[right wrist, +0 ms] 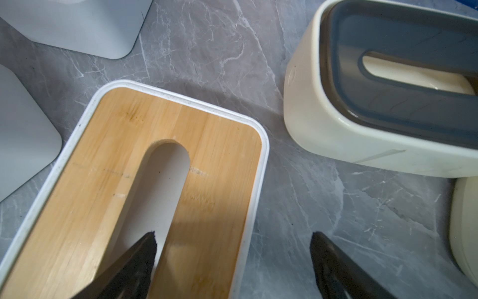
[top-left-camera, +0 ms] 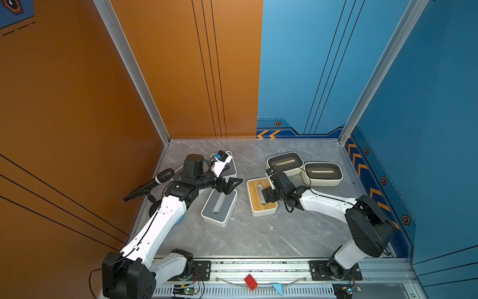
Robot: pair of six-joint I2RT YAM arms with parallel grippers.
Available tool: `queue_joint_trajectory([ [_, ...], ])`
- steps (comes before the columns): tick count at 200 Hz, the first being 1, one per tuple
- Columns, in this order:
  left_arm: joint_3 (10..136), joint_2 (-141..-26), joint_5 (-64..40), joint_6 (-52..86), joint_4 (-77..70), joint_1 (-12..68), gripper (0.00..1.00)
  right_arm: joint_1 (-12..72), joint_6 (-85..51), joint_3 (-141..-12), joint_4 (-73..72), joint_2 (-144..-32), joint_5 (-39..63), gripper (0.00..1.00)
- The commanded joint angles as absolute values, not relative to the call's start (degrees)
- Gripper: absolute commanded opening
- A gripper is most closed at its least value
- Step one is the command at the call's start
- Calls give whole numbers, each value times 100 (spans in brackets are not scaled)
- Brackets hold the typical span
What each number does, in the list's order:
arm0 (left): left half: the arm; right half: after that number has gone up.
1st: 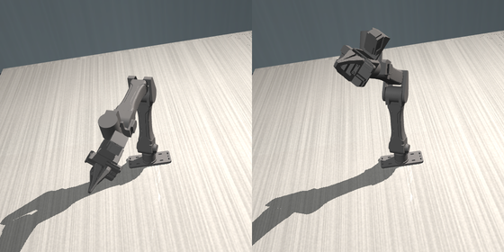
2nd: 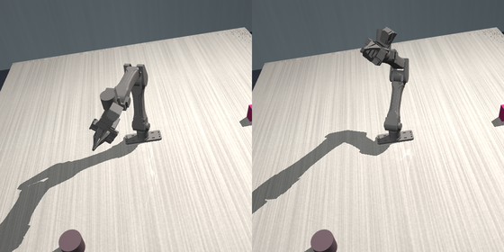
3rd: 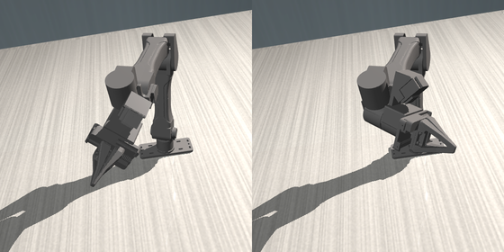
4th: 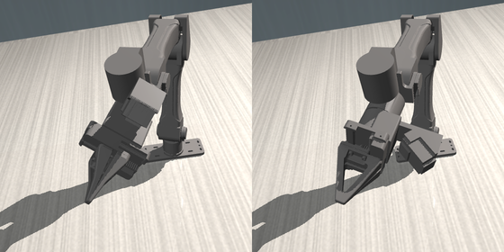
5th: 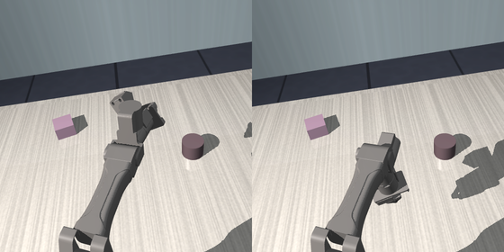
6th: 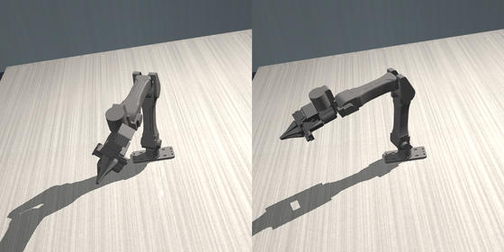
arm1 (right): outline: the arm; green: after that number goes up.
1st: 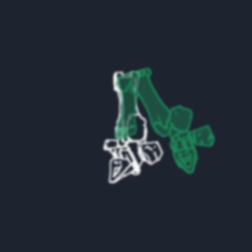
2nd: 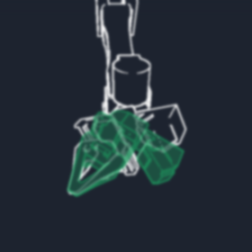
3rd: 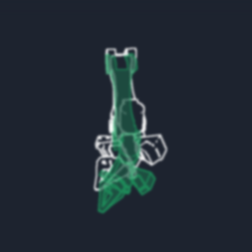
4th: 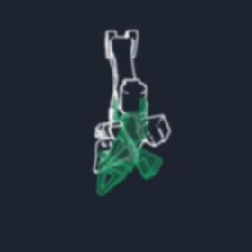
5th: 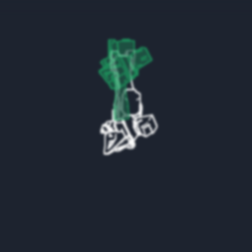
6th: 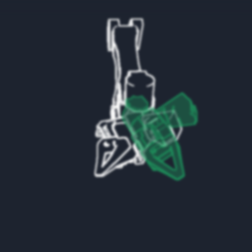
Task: Stack the tissue boxes
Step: Pick up the tissue box from the center of the board.
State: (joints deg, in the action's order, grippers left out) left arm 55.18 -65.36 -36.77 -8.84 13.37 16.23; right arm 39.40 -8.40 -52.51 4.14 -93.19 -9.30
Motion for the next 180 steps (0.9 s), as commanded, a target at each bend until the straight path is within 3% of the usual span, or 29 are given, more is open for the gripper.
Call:
queue_joint_trajectory([
  [1,5526,-6515,-3762,-993,1422,1661,98,3981,-954,-5399,610,-9454,-1024,93],
  [85,5532,-6419,-3695,-1166,1556,1640,98,4147,-1069,-5781,902,-10050,-1169,85],
  [180,5616,-6579,-3990,-1011,1505,1424,98,3844,-1449,-5483,624,-9752,-839,79],
])
